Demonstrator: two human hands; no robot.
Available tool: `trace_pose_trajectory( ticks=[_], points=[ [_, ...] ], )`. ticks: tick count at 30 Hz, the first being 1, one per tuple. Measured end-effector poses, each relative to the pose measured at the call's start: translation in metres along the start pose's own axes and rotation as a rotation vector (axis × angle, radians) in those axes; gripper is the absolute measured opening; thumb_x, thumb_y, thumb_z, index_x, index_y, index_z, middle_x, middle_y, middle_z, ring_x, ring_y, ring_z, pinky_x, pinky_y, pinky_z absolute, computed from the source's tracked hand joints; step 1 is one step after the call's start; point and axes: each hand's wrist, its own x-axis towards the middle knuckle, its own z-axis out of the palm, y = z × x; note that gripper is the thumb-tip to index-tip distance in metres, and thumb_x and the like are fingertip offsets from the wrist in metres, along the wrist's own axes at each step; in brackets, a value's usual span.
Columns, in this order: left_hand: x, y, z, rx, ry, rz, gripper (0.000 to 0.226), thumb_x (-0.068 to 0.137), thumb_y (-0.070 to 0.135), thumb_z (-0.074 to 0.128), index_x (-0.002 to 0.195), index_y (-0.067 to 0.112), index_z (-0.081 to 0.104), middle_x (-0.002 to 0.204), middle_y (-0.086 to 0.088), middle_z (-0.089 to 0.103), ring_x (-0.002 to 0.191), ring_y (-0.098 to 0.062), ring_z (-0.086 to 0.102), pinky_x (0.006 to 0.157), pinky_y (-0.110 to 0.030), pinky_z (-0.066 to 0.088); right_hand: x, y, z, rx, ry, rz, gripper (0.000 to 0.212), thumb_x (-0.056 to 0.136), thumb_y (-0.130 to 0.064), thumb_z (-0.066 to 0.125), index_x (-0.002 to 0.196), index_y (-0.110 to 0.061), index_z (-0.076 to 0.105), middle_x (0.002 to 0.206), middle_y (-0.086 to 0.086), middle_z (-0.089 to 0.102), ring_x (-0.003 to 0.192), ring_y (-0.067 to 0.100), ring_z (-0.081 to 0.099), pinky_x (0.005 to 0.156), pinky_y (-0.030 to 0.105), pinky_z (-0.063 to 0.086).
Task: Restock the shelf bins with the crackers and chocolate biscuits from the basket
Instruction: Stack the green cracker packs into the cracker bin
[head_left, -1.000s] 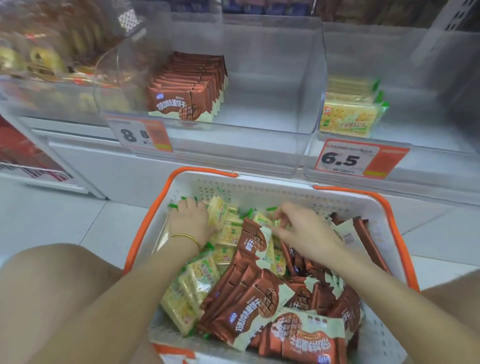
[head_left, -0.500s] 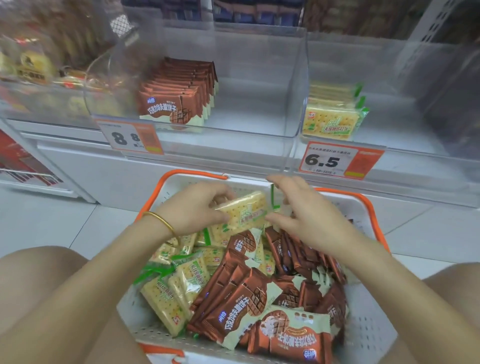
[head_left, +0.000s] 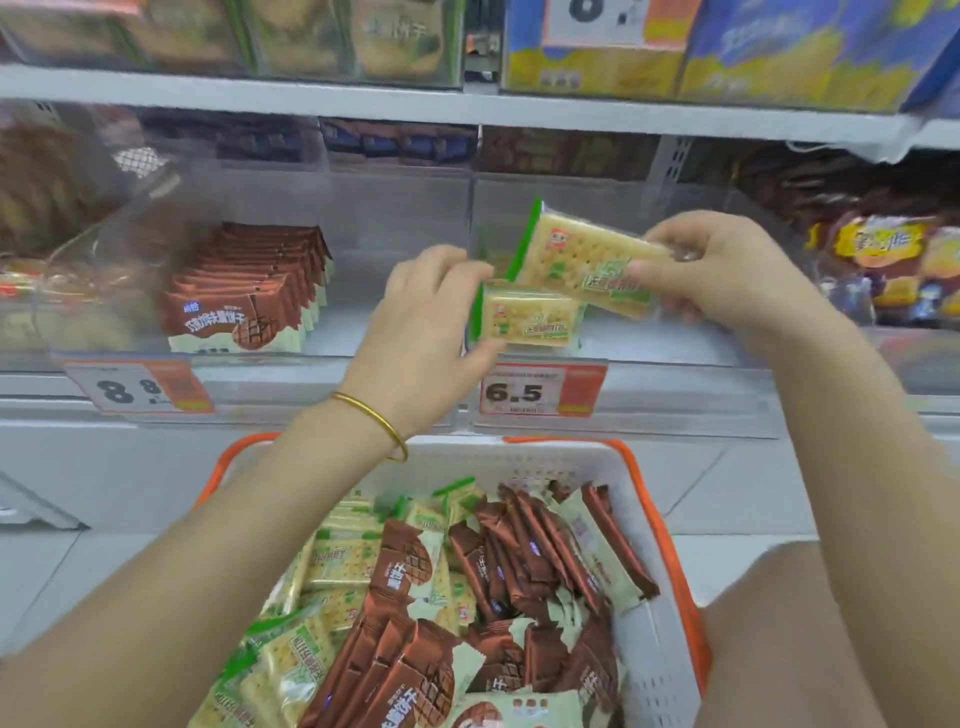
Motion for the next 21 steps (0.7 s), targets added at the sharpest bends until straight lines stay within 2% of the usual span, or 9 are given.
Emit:
trace_pose_trajectory(
  ticks=[2, 4, 6, 11, 13, 16, 18, 21],
  points=[
    [0.0, 0.001, 0.012, 0.081, -0.062, 0.009, 0.057, 0.081, 0.034, 0.069, 0.128, 0.008, 0.051, 0.144, -0.018, 0.033, 0.133, -0.036, 0.029, 0.108, -0.043, 0.027, 0.021, 0.01, 0.011, -0.125, -0.082, 0.097, 0.019, 0.081, -0.021, 0.075, 0.092, -0.009, 0.066, 0.066, 0.005, 0.061, 0.052, 0.014, 0.057, 0.045, 0.022, 0.05],
    [-0.002, 0.0, 0.018, 0.145, -0.064, 0.03, 0.057, 0.079, 0.034, 0.073, 0.124, 0.006, 0.053, 0.147, -0.021, 0.03, 0.133, -0.04, 0.029, 0.106, -0.048, 0.031, 0.039, 0.019, 0.032, -0.264, -0.21, 0.171, 0.028, 0.079, -0.023, 0.076, 0.094, -0.002, 0.066, 0.071, 0.013, 0.067, 0.062, 0.025, 0.066, 0.063, 0.035, 0.058],
    [-0.004, -0.001, 0.021, 0.16, -0.053, 0.036, 0.055, 0.077, 0.034, 0.074, 0.121, 0.006, 0.055, 0.147, -0.022, 0.03, 0.132, -0.041, 0.031, 0.103, -0.051, 0.036, 0.052, 0.022, 0.054, -0.355, -0.298, 0.224, 0.033, 0.079, -0.026, 0.077, 0.096, 0.0, 0.065, 0.075, 0.015, 0.07, 0.07, 0.028, 0.071, 0.073, 0.041, 0.059],
    [-0.007, -0.004, 0.025, 0.203, -0.04, 0.05, 0.057, 0.075, 0.035, 0.074, 0.121, 0.007, 0.056, 0.147, -0.022, 0.031, 0.13, -0.042, 0.035, 0.099, -0.051, 0.04, 0.069, 0.016, 0.085, -0.42, -0.317, 0.276, 0.031, 0.081, -0.022, 0.076, 0.092, 0.002, 0.06, 0.077, 0.016, 0.069, 0.071, 0.028, 0.071, 0.072, 0.039, 0.06],
    [-0.006, -0.006, 0.026, 0.204, -0.036, 0.049, 0.06, 0.075, 0.036, 0.073, 0.123, 0.006, 0.054, 0.147, -0.021, 0.031, 0.13, -0.042, 0.035, 0.099, -0.051, 0.039, 0.072, 0.013, 0.091, -0.434, -0.269, 0.28, 0.033, 0.079, -0.022, 0.078, 0.094, -0.001, 0.056, 0.09, 0.019, 0.067, 0.073, 0.029, 0.071, 0.071, 0.038, 0.059],
    [-0.007, -0.006, 0.028, 0.204, -0.028, 0.052, 0.06, 0.075, 0.035, 0.073, 0.124, 0.006, 0.053, 0.148, -0.021, 0.03, 0.131, -0.041, 0.033, 0.103, -0.049, 0.037, 0.071, 0.01, 0.098, -0.448, -0.198, 0.307, 0.056, 0.077, -0.021, 0.079, 0.118, -0.002, 0.044, 0.121, 0.02, 0.046, 0.078, 0.031, 0.066, 0.071, 0.034, 0.057],
    [-0.007, -0.006, 0.028, 0.194, -0.017, 0.052, 0.06, 0.076, 0.034, 0.074, 0.125, 0.006, 0.053, 0.148, -0.02, 0.029, 0.132, -0.04, 0.032, 0.104, -0.048, 0.036, 0.07, 0.011, 0.099, -0.433, -0.2, 0.322, 0.07, 0.079, -0.018, 0.077, 0.131, -0.003, 0.033, 0.128, 0.018, 0.035, 0.074, 0.03, 0.063, 0.072, 0.034, 0.057],
    [-0.009, -0.007, 0.027, 0.161, -0.018, 0.055, 0.061, 0.076, 0.032, 0.074, 0.126, 0.006, 0.052, 0.149, -0.02, 0.028, 0.133, -0.04, 0.031, 0.106, -0.048, 0.033, 0.068, 0.013, 0.095, -0.418, -0.21, 0.335, 0.068, 0.08, -0.015, 0.076, 0.131, -0.005, 0.03, 0.129, 0.018, 0.03, 0.071, 0.029, 0.064, 0.073, 0.036, 0.059]
  ],
)
